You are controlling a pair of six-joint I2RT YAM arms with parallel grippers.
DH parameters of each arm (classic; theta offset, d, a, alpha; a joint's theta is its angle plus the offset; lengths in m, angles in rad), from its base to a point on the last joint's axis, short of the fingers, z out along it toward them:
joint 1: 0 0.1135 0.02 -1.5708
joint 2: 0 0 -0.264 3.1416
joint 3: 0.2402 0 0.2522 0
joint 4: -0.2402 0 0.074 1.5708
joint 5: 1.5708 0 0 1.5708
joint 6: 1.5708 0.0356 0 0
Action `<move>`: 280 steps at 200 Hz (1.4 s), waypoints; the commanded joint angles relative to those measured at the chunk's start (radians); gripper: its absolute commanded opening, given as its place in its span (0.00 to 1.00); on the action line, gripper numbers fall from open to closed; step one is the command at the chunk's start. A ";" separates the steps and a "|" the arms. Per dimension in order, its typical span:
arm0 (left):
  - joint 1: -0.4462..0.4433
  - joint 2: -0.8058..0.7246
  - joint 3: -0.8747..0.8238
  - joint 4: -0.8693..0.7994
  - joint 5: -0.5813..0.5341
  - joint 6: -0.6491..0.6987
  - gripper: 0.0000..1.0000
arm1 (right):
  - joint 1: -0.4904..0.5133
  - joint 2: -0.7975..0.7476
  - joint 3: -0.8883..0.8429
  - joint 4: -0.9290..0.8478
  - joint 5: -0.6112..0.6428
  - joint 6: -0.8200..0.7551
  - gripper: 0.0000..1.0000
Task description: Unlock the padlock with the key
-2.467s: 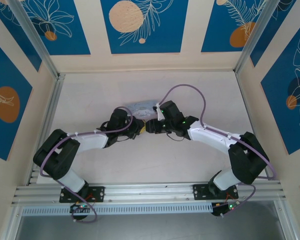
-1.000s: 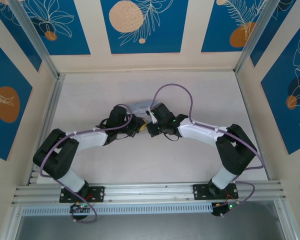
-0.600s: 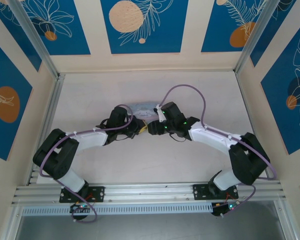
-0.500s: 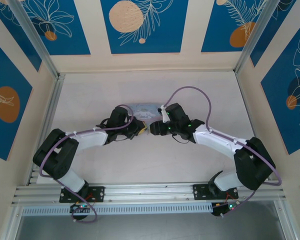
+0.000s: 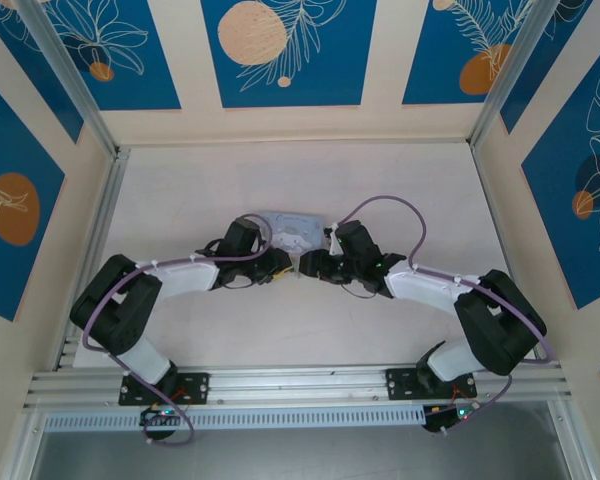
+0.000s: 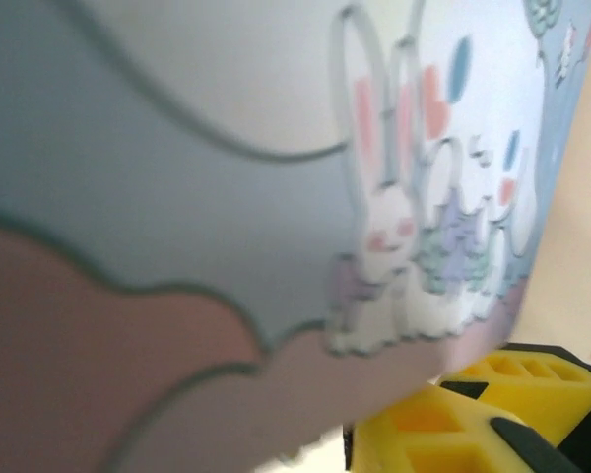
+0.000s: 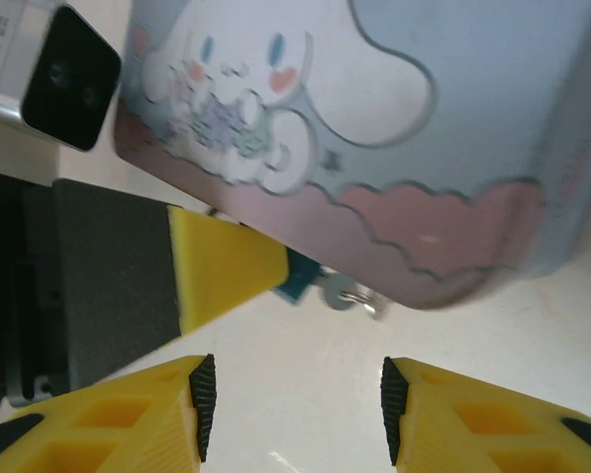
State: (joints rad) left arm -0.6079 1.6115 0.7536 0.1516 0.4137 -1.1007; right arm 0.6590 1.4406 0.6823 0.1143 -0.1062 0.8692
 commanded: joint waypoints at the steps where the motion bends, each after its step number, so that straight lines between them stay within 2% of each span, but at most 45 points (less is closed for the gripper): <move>1: -0.008 -0.031 -0.001 -0.011 0.006 0.027 0.35 | 0.006 0.025 0.008 0.062 -0.027 0.071 0.49; 39: -0.008 -0.126 -0.029 -0.068 -0.049 0.029 0.50 | 0.004 0.080 0.042 0.066 -0.039 0.091 0.49; 75: -0.001 -0.222 -0.005 -0.180 -0.113 0.076 0.78 | -0.027 0.142 0.088 0.072 -0.051 0.094 0.49; 107: 0.022 -0.250 0.054 -0.278 -0.144 0.126 0.96 | -0.068 0.190 0.173 0.053 -0.062 0.058 0.48; 143: 0.069 -0.232 0.118 -0.325 -0.148 0.170 0.99 | -0.103 0.229 0.244 0.018 -0.091 -0.020 0.48; 182: 0.131 -0.180 0.196 -0.382 -0.133 0.233 0.99 | -0.085 0.181 0.153 0.057 -0.123 -0.093 0.47; 224: 0.164 -0.144 0.225 -0.385 -0.110 0.250 0.99 | -0.036 0.200 0.114 0.035 -0.049 -0.190 0.46; 280: 0.195 -0.130 0.242 -0.390 -0.106 0.265 0.99 | 0.019 0.294 0.163 0.000 0.041 -0.249 0.41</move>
State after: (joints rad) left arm -0.4377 1.4746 0.9596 -0.2119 0.2878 -0.8623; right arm 0.6605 1.6974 0.8139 0.1436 -0.1219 0.6785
